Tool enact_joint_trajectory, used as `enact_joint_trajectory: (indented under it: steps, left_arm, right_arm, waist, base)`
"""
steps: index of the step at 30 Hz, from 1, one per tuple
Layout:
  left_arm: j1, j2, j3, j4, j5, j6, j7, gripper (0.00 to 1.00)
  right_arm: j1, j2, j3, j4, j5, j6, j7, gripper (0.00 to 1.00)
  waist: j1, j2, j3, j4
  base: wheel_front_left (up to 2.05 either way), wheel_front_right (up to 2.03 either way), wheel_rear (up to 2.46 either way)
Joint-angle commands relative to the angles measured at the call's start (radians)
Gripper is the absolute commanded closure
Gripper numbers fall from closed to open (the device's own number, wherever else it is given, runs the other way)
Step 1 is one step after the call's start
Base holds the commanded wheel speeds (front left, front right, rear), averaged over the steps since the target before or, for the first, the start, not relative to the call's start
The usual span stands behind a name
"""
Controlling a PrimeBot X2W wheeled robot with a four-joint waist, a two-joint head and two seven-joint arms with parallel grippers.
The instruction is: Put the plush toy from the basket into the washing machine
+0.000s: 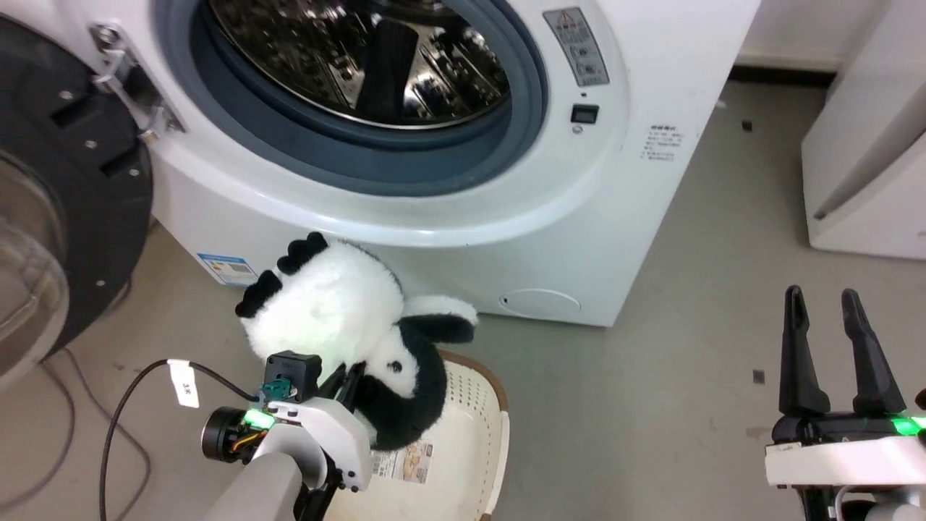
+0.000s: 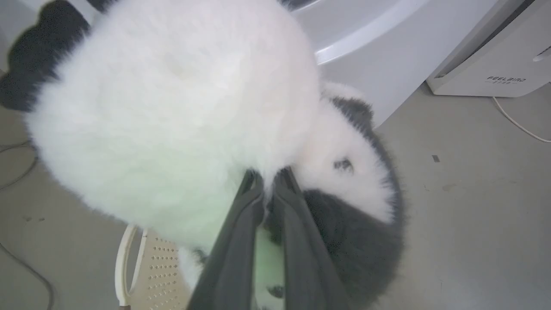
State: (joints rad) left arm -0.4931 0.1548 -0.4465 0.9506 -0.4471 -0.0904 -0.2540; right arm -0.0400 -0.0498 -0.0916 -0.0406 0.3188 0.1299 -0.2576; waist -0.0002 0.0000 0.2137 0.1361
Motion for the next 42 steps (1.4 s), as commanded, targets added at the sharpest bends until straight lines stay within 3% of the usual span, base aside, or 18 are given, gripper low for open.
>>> enact_joint_trajectory:
  steps: [1,9,15,24,42]
  left_arm:
    - [0.023,0.011,0.016,-0.052,0.023,0.013,-0.008,1.0]
    - [0.042,0.027,0.099,-0.217,0.072,0.05,-0.008,1.0]
    - [-0.004,0.025,0.159,-0.259,0.091,0.059,-0.008,1.0]
    - [-0.141,0.05,0.25,-0.277,0.115,0.074,-0.008,1.0]
    - [-0.653,0.197,0.407,-0.179,0.184,0.093,-0.008,1.0]
  right_arm:
    - [0.017,0.0,0.003,-0.001,0.008,0.001,-0.004,0.0]
    - [0.023,0.0,0.017,-0.014,0.018,0.001,-0.004,0.0]
    - [0.001,0.0,0.026,-0.025,0.019,0.001,-0.004,0.0]
    - [-0.063,0.0,0.023,-0.054,0.019,0.001,-0.004,0.0]
    - [-0.225,0.0,0.053,-0.094,0.06,0.001,-0.004,0.0]
  waist:
    - [0.0002,0.0,-0.029,0.015]
    - [0.0002,0.0,-0.043,0.005]
    - [0.0002,0.0,-0.004,-0.039]
    - [0.0002,0.0,0.144,-0.135]
    - [0.0002,0.0,0.482,-0.291]
  base:
    - [0.0,0.0,0.0]
    - [0.0,0.0,0.0]
    - [0.0,0.0,0.0]
    - [0.0,0.0,0.0]
    - [0.0,0.0,0.0]
